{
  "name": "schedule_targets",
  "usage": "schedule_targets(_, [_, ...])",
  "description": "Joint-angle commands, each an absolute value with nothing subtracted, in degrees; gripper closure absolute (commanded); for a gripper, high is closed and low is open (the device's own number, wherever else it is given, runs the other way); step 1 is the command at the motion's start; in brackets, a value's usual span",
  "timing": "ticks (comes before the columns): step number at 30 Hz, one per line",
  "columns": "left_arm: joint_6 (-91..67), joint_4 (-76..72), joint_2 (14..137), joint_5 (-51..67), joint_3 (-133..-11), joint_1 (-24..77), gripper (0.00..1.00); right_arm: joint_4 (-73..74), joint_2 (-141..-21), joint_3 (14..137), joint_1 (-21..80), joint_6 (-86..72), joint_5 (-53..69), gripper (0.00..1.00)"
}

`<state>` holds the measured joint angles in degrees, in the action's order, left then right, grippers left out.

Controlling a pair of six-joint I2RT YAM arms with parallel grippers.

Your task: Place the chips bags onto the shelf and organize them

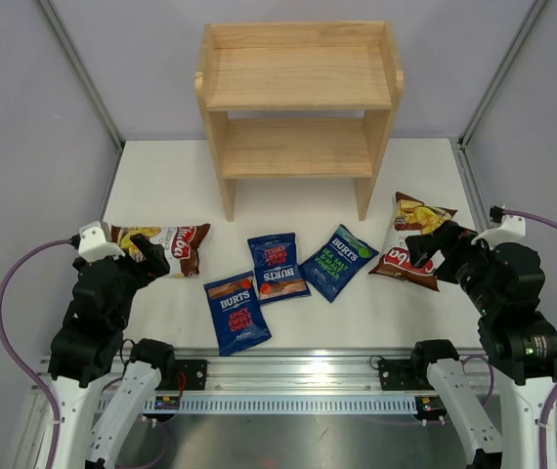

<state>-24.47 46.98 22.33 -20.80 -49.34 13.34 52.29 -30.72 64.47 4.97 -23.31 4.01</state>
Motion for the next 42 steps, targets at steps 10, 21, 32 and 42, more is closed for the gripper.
schedule_targets(10, [-24.4,44.9,21.7,-20.0,-49.1,13.3,0.01,48.2,-29.9,62.1,4.7,-24.2,6.9,0.01])
schedule_targets(21, [-24.7,45.0,23.1,-14.8,-50.1,13.3,0.01,46.1,-29.3,59.6,4.7,-25.0,11.3,0.01])
schedule_targets(32, [-39.4,34.9,29.6,7.5,-36.8,13.3,0.01,44.2,-27.2,57.7,4.7,-29.4,10.4,0.00])
schedule_targets(42, [-46.4,30.1,38.4,-3.3,-25.3,13.3,0.01,43.9,-26.0,56.5,4.7,-29.4,12.9,0.01])
